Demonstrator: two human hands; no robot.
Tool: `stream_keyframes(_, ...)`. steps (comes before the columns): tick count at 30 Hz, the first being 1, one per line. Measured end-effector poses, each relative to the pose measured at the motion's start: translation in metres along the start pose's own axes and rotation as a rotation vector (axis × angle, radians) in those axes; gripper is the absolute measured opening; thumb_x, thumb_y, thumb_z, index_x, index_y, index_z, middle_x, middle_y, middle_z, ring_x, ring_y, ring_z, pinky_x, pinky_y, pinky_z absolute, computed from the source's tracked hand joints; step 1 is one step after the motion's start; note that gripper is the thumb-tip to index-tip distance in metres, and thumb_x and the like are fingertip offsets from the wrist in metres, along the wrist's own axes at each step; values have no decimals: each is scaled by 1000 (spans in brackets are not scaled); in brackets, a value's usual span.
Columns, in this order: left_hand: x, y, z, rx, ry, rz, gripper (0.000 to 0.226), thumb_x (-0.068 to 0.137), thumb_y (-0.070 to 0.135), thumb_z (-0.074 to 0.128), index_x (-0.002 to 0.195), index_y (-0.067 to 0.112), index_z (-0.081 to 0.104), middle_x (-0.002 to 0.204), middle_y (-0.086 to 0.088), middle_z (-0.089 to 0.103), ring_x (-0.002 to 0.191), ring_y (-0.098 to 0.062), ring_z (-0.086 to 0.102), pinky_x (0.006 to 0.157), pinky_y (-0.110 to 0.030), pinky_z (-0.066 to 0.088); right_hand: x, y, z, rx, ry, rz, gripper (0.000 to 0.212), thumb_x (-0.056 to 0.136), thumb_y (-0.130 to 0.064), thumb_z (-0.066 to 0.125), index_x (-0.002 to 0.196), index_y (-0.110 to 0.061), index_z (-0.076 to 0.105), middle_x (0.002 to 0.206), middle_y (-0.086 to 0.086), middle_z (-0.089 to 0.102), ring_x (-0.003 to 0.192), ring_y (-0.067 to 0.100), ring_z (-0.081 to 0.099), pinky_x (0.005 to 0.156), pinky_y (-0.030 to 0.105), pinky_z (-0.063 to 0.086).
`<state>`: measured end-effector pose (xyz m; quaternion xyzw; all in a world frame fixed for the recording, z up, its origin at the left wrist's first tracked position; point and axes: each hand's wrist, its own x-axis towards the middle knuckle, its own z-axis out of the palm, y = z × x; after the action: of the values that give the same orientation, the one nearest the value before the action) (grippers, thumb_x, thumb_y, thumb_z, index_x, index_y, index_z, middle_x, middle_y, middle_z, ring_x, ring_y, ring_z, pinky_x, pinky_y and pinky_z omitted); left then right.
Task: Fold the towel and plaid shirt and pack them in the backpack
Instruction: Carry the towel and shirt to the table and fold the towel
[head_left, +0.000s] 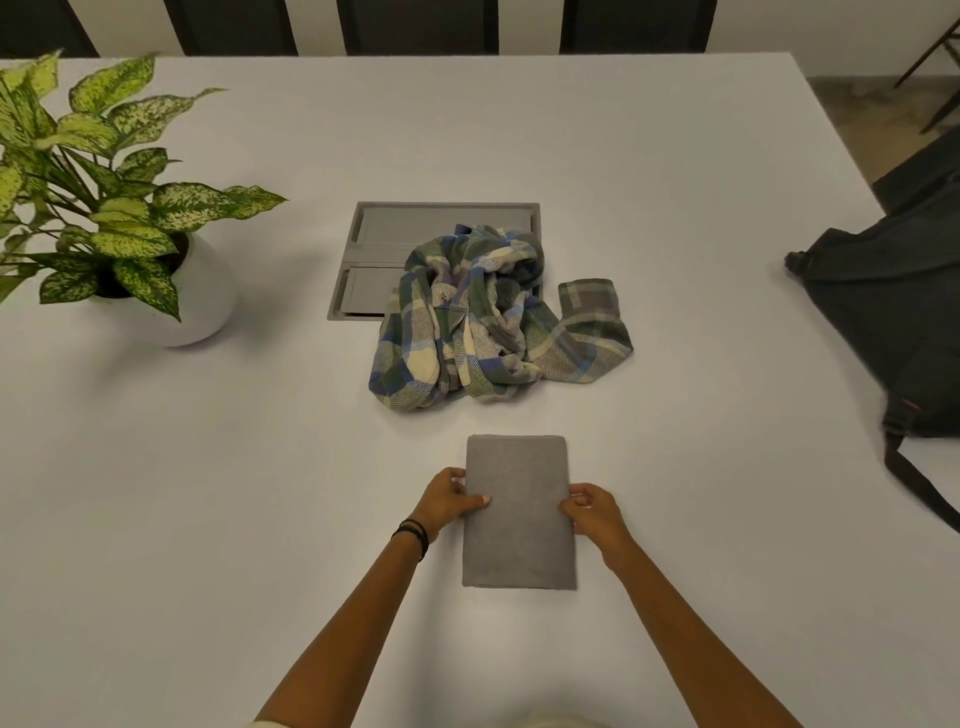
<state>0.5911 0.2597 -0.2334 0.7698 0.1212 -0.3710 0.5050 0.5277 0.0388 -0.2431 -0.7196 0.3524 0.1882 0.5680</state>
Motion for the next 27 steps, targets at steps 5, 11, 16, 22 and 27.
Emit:
stream_keyframes(5,-1,-2,0,-13,-104,-14,49,68,13,80,109,-4,59,108,-15,62,96,-24,60,79,-27,52,-1,0,-2,-33,-69,28,27,80,-7,68,106,-3,60,96,10,62,94,25,60,86,35,51)
stream_keyframes(11,-6,-7,-1,-10,-146,20,46,79,11,71,121,3,55,116,-8,61,103,-20,58,82,-23,50,-9,-3,-1,-32,-164,28,20,87,-12,59,105,-10,49,98,5,55,95,21,54,84,32,47)
stream_keyframes(16,-12,-7,-8,-65,-243,-101,57,82,18,69,131,11,40,128,-8,52,112,-23,55,79,-26,54,-14,-5,3,0,-201,25,32,89,-17,58,117,-14,42,113,9,53,102,23,54,88,33,48)
stream_keyframes(22,-16,-9,-12,-97,-259,-132,62,79,16,73,131,8,39,128,-10,51,105,-22,58,73,-24,56,-18,-2,0,-7,-241,-3,50,86,-10,63,131,-8,41,123,12,54,101,20,54,87,29,47)
stream_keyframes(27,-19,-7,-11,-92,-347,-63,83,50,41,79,124,13,51,116,-2,60,103,-16,61,76,-25,56,-16,-1,-5,19,-252,-3,45,87,-8,61,129,-6,46,115,10,57,98,20,56,78,24,51)
